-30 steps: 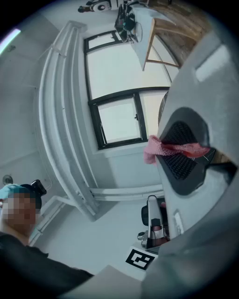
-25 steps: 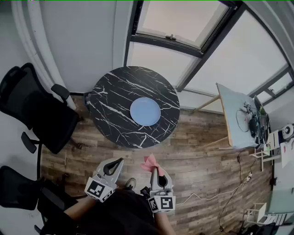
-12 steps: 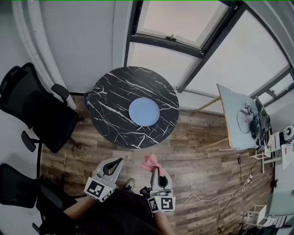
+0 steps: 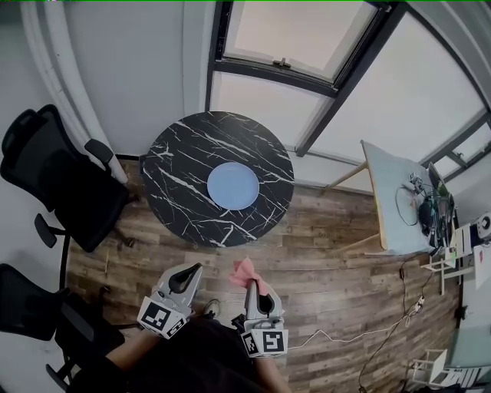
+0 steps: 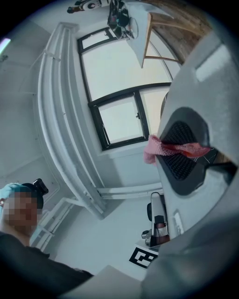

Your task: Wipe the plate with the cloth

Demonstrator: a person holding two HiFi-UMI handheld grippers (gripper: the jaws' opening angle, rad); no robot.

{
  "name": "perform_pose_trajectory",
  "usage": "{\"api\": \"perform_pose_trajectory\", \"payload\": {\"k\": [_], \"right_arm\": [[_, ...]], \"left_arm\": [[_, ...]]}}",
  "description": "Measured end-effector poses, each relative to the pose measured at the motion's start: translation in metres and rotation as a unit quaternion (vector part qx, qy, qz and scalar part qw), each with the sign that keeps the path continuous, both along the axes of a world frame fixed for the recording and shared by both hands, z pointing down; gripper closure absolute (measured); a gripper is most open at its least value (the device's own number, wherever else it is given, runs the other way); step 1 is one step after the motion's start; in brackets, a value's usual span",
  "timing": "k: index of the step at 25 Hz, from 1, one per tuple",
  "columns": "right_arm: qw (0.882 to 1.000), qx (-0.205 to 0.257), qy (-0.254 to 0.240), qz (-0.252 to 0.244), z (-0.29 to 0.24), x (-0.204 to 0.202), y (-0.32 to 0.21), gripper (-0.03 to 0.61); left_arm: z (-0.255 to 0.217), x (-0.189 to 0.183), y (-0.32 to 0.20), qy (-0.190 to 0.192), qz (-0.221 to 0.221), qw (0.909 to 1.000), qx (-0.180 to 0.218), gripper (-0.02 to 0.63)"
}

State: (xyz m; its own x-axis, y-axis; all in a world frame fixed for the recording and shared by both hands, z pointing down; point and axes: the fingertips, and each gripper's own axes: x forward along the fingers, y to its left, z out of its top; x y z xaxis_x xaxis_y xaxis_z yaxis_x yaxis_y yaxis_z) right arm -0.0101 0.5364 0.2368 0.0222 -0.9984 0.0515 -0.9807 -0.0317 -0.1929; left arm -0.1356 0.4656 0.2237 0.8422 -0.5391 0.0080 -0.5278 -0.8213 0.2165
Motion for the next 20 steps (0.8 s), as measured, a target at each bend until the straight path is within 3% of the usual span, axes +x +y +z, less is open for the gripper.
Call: {"api": "perform_pose_trajectory", "payload": {"k": [9,16,20], "right_arm": [[1.000,0.002,-0.006,-0.016,0.008,0.016,0.005,0.560],[1.000,0.000,-0.009,-0.004,0.012,0.021,-0.028,0.560],[1.000,-0.004,0.001,0.004,0.013,0.021,-0.063,0.560]], "left_arm": [[0.017,0.001,0.011,-0.023,-0.026,0.9994,-0.004,0.611],[0.030,0.012,-0.033,-0.015,-0.019,0.9995,-0.019,0.611],[0.028,0.014,-0.074,-0.008,-0.029,0.9995,-0.003,0.611]]}}
